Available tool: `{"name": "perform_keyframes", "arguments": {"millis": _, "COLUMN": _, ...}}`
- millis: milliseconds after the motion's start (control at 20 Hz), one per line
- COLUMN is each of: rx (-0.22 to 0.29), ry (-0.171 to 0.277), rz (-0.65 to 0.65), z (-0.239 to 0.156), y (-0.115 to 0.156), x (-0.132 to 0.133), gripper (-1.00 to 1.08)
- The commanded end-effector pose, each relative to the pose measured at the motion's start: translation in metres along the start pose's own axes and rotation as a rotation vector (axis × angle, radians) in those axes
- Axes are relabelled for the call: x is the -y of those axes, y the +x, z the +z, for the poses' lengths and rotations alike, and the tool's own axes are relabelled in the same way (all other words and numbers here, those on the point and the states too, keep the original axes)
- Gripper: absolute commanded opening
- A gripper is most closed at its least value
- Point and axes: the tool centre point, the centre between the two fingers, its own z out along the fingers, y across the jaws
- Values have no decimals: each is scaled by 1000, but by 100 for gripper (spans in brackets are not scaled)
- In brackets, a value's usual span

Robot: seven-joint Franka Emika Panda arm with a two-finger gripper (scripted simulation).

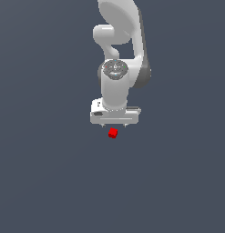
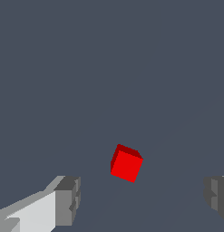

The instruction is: Pick up the red cube and move it to a goal position.

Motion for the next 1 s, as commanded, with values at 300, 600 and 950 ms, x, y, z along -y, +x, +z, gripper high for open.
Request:
{"name": "perform_keyframes", "arguments": {"millis": 300, "rx": -2, "ry": 0, "rz": 24, "z": 9, "y": -2, "x": -1, "gripper": 100}}
{"name": "perform_keyframes", "arguments": {"millis": 600, "rx": -8, "ry": 0, "rz": 97, "z": 35, "y": -10, "x": -3, "gripper": 100}}
{"name": "perform_keyframes", "arguments": {"millis": 950, "rx": -19, "ry": 0, "rz": 234, "z": 86, "y": -23, "x": -5, "gripper": 100}}
